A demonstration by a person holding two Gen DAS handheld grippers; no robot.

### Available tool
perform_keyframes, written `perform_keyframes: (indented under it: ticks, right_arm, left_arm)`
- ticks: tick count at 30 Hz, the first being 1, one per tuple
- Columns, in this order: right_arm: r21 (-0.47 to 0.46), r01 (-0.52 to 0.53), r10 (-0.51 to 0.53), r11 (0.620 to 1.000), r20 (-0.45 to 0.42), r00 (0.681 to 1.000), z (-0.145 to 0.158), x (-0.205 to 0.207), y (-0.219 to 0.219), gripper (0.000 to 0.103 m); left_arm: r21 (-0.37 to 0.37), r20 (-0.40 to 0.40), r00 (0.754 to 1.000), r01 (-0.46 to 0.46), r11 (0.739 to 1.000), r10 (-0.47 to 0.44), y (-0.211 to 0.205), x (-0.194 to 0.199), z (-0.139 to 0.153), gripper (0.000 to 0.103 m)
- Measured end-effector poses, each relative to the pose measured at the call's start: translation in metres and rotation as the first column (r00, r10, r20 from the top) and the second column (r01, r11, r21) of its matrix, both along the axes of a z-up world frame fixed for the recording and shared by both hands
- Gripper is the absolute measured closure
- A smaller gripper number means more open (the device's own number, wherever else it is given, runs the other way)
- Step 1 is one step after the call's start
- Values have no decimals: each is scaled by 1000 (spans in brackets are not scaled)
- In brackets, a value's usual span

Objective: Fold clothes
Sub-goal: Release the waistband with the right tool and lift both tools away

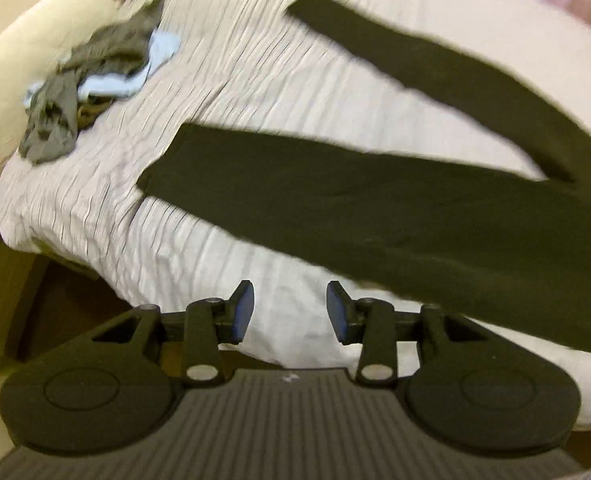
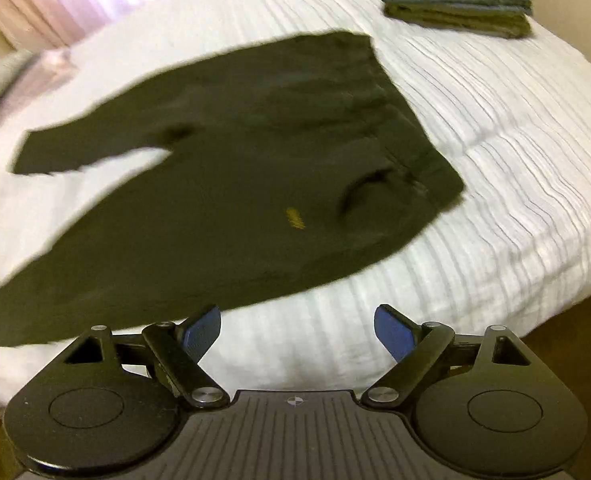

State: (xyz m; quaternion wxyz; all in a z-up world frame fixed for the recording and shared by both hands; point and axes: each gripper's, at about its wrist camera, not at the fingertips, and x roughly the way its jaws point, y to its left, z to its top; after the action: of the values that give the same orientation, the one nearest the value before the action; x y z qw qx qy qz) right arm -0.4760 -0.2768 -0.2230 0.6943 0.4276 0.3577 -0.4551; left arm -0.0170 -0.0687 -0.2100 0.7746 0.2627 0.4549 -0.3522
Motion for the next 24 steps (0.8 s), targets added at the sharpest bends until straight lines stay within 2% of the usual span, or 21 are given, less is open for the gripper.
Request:
perform_keyframes:
  ticks: [2,5,6,7,10,17,22,24]
  right_arm:
    - [-26,-16,17,1000,58,998,22,3,5,16]
    - [-81,-50,57,995,91,994,57,9,21,14]
    - [-97,-57,66,994,90,994,66,11,25,4]
    - [-111,-63,73,992,86,994,74,13,29,0]
    - [-141,-92,103,986,78,992,92,18,43,0]
    - [-151,-140,143,979,10,990,109,16,67,0]
    - [-155,-124,124,980,-8,992,113,20,63,0]
    - [-165,-127,126,978,-17,992,116,24,62,0]
  left_arm:
    - [-32,16,999,39,999,-38,2,-21,23,65]
    - [-83,31,996,90,993,-87,6,-45,52,65]
    - [-101,37,994,104,989,-101,7,-52,60,65]
    - [-120,44,992,119,986,-114,9,-59,69,64]
    - [-131,69,987,155,979,-147,11,-74,87,62]
    - [-158,76,969,246,956,-236,-7,-101,110,61]
    - [-143,100,951,305,941,-293,-19,-110,117,61]
    - [-143,112,946,317,938,-303,-22,-112,118,58]
